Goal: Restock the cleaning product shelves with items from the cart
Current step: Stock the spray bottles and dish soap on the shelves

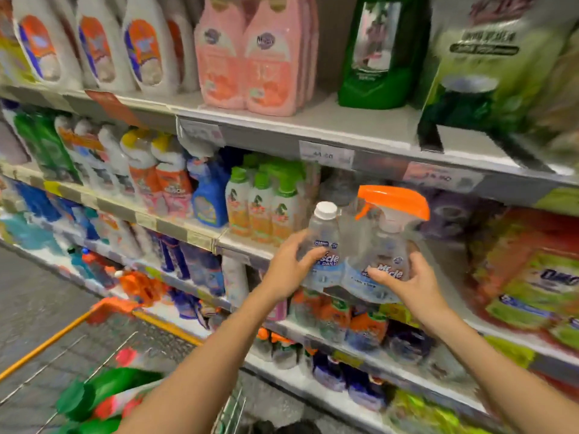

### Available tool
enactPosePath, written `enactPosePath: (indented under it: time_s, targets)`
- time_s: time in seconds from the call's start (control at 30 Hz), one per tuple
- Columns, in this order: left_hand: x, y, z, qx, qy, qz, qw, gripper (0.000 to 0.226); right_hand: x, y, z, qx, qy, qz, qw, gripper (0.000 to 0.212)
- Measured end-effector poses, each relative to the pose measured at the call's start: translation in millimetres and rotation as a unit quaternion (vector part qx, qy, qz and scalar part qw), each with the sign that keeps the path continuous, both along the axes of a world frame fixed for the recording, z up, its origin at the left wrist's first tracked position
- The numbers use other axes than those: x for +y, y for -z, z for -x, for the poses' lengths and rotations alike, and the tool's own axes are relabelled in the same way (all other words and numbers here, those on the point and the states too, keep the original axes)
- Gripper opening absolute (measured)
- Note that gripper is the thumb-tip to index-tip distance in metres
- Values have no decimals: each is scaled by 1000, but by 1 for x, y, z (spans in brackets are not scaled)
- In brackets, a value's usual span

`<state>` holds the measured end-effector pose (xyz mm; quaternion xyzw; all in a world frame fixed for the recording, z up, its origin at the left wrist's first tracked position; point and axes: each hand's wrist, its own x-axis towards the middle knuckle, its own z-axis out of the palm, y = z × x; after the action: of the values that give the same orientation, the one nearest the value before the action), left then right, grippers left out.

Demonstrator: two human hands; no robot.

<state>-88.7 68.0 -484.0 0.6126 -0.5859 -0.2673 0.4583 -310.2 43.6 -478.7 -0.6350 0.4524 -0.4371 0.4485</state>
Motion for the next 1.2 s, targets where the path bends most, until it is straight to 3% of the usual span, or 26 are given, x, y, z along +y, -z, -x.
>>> enactPosePath:
  time_s: [0.2, 0.37, 0.53, 0.63, 0.87, 1.1, 1.2]
  targets:
    - [-74, 42, -4, -80, 29, -14, 996, 47, -56, 46, -1, 21, 34, 39, 998, 64]
    - [-97, 68, -2, -57, 42, -41, 997, 30, -76, 71, -6, 27, 33, 15, 999, 64]
    - [-116, 81, -4, -46, 64, -45, 996, 46, -86, 87, -7, 47, 39, 3, 998, 67]
    - [-123, 83, 0, -54, 65, 8, 996, 56, -98, 90, -6, 24, 16, -2, 1000, 61]
    - [-154, 105, 4, -119, 19, 13, 993, 105, -152, 101, -6, -1, -46, 25, 999, 69]
    - [-159, 120, 7, -172, 29, 4, 985, 92, -201, 107, -11, -13, -53, 23, 998, 90]
    - [-162, 125, 8, -228, 80, -94, 966, 76, -219, 107, -17, -6, -39, 24, 999, 94]
